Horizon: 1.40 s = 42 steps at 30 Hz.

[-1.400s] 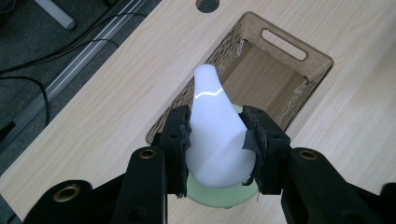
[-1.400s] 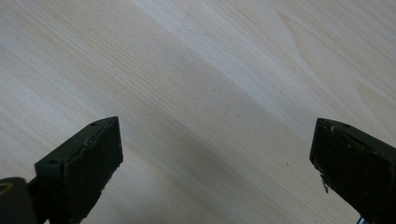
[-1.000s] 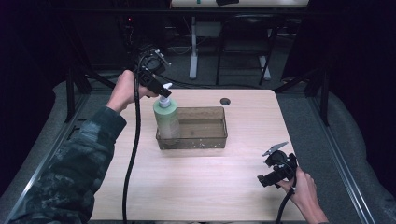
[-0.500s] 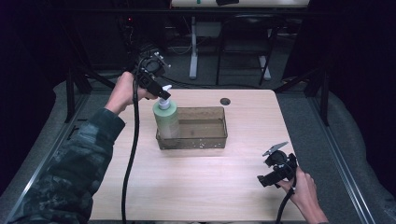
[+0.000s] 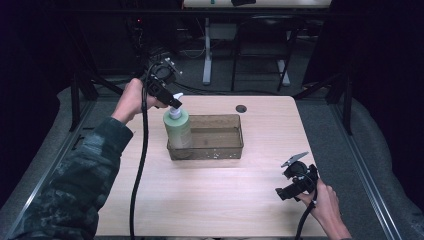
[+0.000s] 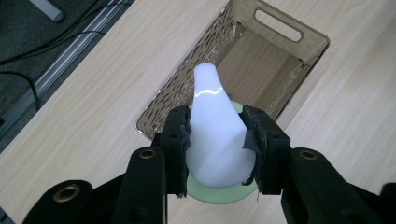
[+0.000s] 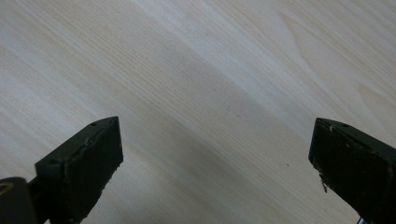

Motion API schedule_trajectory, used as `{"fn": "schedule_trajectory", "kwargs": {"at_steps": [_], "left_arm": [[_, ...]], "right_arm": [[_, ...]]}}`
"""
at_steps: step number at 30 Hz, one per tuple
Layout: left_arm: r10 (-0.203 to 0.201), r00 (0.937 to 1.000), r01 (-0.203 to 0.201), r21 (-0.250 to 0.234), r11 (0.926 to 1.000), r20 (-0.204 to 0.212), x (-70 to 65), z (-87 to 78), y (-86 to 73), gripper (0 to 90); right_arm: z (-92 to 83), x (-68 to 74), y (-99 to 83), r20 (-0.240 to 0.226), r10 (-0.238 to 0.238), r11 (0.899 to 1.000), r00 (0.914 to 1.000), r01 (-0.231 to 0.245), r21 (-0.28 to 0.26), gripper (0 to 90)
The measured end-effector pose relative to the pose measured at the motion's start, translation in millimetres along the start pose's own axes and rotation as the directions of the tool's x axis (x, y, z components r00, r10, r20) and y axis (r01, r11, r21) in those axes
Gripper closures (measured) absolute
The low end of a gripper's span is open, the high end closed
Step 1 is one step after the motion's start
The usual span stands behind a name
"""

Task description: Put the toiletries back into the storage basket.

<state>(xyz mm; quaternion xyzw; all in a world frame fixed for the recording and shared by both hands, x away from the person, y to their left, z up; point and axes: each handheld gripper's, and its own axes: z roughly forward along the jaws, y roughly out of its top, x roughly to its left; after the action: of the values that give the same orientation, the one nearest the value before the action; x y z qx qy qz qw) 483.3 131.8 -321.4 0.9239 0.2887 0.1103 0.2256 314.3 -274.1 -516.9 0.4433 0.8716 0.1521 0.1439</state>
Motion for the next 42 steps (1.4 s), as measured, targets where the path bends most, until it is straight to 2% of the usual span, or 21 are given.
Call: {"fn": "schedule_trajectory", "kwargs": {"at_steps": [16,23,27,34,42], "left_arm": [[-0.002,1.0000,0.002,0.030,0.9995,0.002,2.1,4.9,-0.7,63.0],[-0.002,1.0000,0.002,0.026,0.9997,0.008,3.0,5.6,-0.6,63.0],[0.010,0.9998,-0.010,0.021,0.9997,0.018,3.5,6.9,0.4,62.8],[0.042,0.9990,-0.042,0.041,0.9983,0.016,2.1,7.8,3.4,62.7],[0.025,0.9990,-0.026,0.002,0.9997,0.036,3.4,8.7,-1.0,62.2]], "right_arm": [[0.1,-0.6,-0.3,0.000,-0.002,1.000,1.0000,0.002,-0.002,2.4],[0.1,-0.5,-0.2,0.000,0.000,1.000,1.0000,0.000,-0.002,2.4],[-0.1,-0.3,-0.1,0.001,0.000,1.000,1.0000,0.000,-0.001,2.4],[-0.3,-0.4,-0.2,0.001,-0.003,1.000,1.0000,0.003,-0.003,2.4],[-0.8,-0.5,-0.2,0.001,-0.001,1.000,1.0000,0.001,-0.001,2.4]]}}
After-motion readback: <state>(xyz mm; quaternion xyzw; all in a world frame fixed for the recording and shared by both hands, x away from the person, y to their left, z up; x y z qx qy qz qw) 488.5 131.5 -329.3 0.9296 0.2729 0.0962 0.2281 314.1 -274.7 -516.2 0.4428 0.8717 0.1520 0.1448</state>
